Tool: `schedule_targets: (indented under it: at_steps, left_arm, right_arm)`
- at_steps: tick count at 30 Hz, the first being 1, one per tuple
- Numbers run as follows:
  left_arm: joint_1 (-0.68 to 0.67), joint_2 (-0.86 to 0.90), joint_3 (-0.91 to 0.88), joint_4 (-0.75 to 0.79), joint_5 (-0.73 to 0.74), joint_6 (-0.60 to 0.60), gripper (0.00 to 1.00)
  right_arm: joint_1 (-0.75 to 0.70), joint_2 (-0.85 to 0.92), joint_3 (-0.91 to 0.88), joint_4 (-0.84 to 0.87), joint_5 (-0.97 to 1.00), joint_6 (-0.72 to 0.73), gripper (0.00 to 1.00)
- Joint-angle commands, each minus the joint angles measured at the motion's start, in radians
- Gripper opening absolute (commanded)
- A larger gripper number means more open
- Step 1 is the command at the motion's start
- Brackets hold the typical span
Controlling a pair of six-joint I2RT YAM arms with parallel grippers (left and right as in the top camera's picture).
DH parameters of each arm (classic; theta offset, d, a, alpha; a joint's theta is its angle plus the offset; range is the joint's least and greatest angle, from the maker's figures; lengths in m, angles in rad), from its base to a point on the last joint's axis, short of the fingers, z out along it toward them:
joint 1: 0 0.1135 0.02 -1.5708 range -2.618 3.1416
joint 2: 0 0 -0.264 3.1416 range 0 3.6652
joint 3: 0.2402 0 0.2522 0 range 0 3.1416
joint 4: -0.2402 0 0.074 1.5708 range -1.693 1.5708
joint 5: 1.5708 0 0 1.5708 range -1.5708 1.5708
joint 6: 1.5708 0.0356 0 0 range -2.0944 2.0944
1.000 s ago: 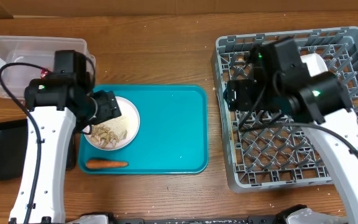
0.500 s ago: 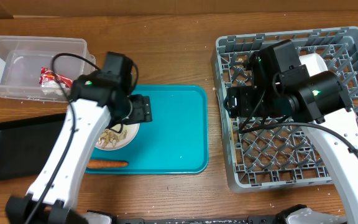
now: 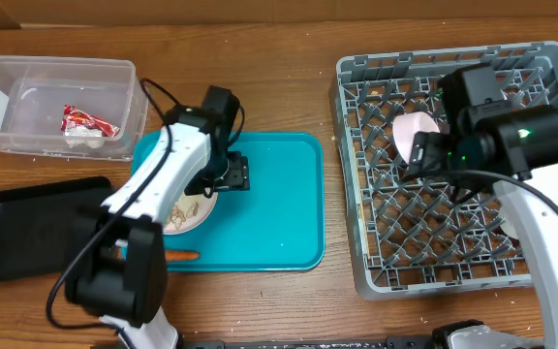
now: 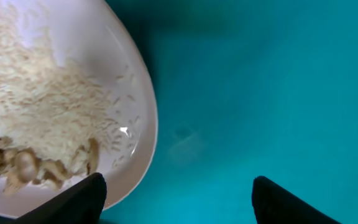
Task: Sort waste into correct bins and load items into the dishwasher
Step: 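Grasp the rim of the white plate of rice with the left gripper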
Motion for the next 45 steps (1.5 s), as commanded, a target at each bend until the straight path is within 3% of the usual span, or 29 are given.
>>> schedule_targets:
  at_steps: [1, 17, 33, 39, 45]
  left_arm:
    - [-0.012, 0.055, -0.005, 0.003, -0.017, -0.02, 0.76]
    - [-0.012, 0.136, -0.005, 0.091, 0.058, -0.028, 0.76]
    - [-0.011, 0.15, -0.053, 0.103, -0.006, -0.028, 0.76]
    - [-0.011, 0.15, -0.076, 0.068, -0.088, -0.029, 0.68]
    - [-0.011, 0.15, -0.076, 0.071, -0.108, -0.029, 0.46]
  right_arm:
    - [-0.016, 0.0, 0.008, 0.006, 0.031, 0.006, 0.88]
    - [-0.017, 0.0, 0.008, 0.019, 0.031, -0.011, 0.88]
    - [-0.017, 0.0, 0.008, 0.017, 0.031, -0.011, 0.88]
    - [-0.017, 0.0, 0.008, 0.017, 0.031, -0.011, 0.88]
    - [-0.017, 0.0, 0.008, 0.015, 0.03, -0.011, 0.88]
